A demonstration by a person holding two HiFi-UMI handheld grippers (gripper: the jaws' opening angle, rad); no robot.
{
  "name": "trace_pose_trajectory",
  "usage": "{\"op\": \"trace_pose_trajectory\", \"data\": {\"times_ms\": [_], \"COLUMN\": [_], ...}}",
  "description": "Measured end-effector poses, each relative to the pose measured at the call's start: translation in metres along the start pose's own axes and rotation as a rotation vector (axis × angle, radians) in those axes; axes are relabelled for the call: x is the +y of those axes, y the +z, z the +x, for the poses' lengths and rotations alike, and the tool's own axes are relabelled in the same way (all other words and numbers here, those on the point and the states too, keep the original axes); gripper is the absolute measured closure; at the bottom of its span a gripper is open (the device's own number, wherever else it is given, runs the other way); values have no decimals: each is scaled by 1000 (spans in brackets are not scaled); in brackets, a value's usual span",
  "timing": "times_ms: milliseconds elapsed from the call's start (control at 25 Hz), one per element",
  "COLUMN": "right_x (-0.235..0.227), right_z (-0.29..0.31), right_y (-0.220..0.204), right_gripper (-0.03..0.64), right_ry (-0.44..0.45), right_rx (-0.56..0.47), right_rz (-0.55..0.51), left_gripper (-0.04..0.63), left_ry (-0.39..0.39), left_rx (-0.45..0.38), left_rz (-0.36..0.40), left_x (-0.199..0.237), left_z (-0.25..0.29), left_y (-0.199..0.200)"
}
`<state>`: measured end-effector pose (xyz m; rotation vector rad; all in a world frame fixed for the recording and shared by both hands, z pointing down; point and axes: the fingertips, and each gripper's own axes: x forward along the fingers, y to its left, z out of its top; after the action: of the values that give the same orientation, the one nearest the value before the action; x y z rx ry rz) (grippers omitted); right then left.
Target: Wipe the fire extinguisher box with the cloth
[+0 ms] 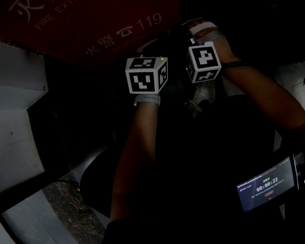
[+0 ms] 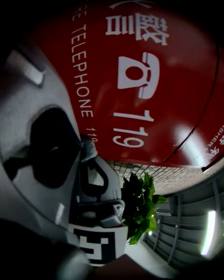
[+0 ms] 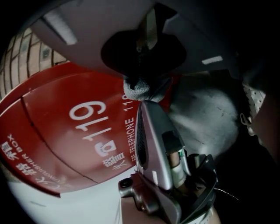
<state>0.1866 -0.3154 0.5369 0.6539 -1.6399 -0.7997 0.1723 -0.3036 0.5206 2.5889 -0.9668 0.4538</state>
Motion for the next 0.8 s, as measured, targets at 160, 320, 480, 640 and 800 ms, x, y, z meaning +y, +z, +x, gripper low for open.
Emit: {"op": "trace_pose_trajectory", "data": {"times_ms": [160,320,480,640,800], "right_x": [13,27,41,57,65], "right_z": [10,22,32,39,44], "right_y": [1,3,5,3,0], "right_gripper": [583,583,583,583,583], "right_ry": [34,77,124,163,167], "right_rx": [-4,-5,-5,7,14], "right_rz": [7,11,12,-2,-33], "left_gripper": [592,592,592,592,592], "left_ry": [3,4,11,8,6], "left_rx": [37,62,89,125,127], "left_rz": [-11,-11,-22,-48,-63], "left_x": [3,6,11,13,14], "left_z": [11,21,25,29,28], "left_y": [-19,-30,-41,-56,-58]}}
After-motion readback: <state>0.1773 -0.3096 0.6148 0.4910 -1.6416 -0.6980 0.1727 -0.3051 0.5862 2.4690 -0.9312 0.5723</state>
